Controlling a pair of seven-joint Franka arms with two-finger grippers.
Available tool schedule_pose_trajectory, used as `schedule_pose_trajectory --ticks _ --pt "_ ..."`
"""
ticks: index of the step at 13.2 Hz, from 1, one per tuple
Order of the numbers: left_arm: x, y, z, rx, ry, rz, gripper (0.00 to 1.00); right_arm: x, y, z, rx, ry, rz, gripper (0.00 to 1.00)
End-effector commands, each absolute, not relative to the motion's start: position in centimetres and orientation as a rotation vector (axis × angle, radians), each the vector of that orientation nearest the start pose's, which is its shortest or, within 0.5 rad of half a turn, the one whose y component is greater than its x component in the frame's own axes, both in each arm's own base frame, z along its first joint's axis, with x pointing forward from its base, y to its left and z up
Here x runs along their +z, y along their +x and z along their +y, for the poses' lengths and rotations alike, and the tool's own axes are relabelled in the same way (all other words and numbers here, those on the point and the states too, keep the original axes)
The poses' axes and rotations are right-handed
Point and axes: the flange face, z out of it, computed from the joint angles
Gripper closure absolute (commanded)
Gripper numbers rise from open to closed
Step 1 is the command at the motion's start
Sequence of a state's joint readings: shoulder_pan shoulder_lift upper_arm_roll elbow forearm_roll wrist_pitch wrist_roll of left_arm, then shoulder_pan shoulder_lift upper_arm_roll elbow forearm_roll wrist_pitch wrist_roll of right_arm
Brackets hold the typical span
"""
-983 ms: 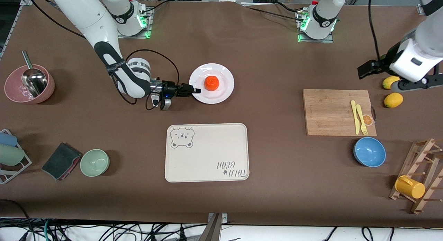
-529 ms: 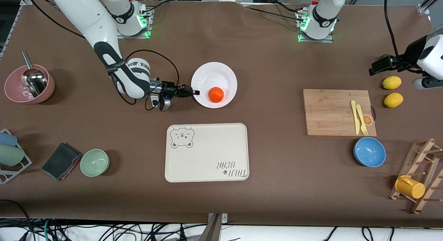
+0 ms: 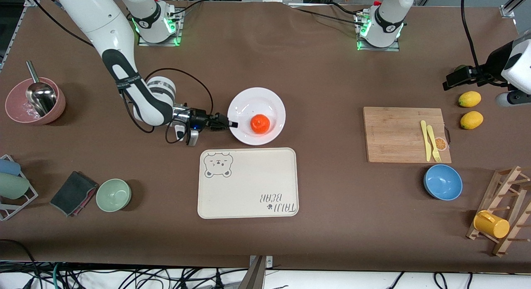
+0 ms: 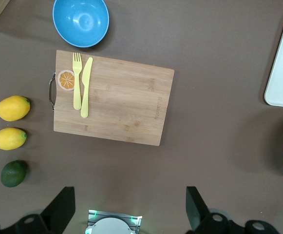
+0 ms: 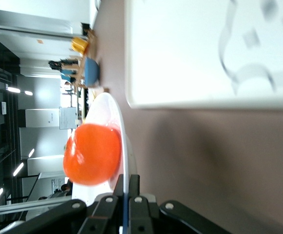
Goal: Place orange and plate with both arms
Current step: 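Slide the plate onto the bear tray with the right gripper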
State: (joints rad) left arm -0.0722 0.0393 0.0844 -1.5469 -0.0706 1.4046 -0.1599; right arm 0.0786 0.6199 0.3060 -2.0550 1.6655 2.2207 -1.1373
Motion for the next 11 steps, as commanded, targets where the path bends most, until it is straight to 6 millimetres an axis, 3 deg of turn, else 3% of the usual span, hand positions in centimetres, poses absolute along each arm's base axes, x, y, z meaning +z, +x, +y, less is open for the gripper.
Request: schedule_pose_trajectory --ticks 1,6,8,11 --pt "60.8 54.9 -0.5 0.291 -3.190 -0.248 0.00 15.3 55.8 23.8 -0.135 -1.940 0.005 1.00" --pt "60.5 55.5 -2.3 0.293 -3.173 -0.248 0.00 15.0 63.6 22.9 -0.180 -2.055 0.020 1.00" --pt "60.7 55.8 -2.0 0.273 -3.157 -0.245 0.00 15.2 65.4 22.9 -0.160 -2.058 0.062 1.00" --pt "60.6 55.8 -2.9 0.275 -3.144 -0.224 0.00 13.2 67.4 22.9 -0.191 -2.056 0.077 1.00"
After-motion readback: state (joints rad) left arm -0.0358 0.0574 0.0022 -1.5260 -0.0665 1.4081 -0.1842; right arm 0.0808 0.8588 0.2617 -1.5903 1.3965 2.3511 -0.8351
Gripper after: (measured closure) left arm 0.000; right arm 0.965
